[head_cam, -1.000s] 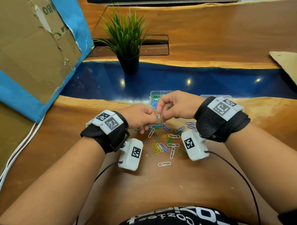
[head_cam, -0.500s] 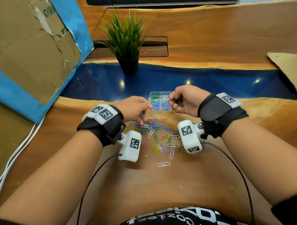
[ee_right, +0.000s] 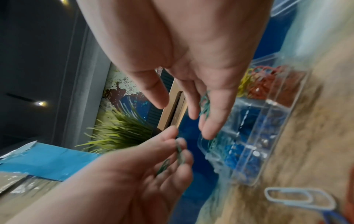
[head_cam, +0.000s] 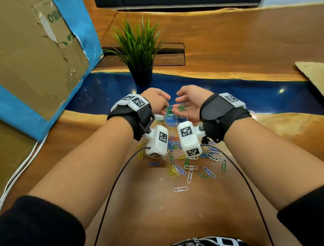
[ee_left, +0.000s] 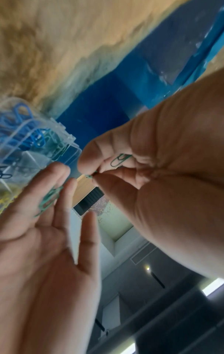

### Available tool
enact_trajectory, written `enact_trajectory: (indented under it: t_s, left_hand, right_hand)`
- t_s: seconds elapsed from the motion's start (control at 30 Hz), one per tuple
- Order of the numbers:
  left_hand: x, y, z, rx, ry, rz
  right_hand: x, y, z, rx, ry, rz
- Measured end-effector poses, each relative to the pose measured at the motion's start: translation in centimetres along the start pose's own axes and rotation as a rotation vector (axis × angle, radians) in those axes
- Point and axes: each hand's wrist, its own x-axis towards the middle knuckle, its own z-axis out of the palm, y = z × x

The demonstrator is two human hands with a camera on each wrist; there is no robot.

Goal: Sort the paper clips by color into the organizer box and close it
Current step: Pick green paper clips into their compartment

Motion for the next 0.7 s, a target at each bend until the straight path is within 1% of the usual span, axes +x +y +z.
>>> enact_trajectory:
  t_s: [0.2, 0.33, 0.5, 0.63, 0.7]
  left_hand:
    - [0.4, 0.5, 0.5, 0.139, 0.08, 0.023]
    - [0.6, 0.7, 0.7, 0.198, 0.095, 0.037]
    - [0.2, 1.5, 1.4, 0.236, 0.061, 0.079]
    - [0.1, 2.1, 2.0, 0.32, 0.003, 0.093]
    - [0.1, 2.3, 2.3, 0.33, -0.027, 0.09]
  right_hand:
    - [0.1, -0.5, 0.3, -0.033, 0.003, -0.013]
    - [0.0, -0.5, 0.2, -0.04, 0.012, -0.045]
    - [-0.2, -0.6, -0.1, -0.046, 0.053, -0.057]
    - [-0.4, -0.4, -0.2, -0.028, 0.098, -0.057]
    - [-0.5, -0.4, -0.4, -0.022, 0.097, -0.04]
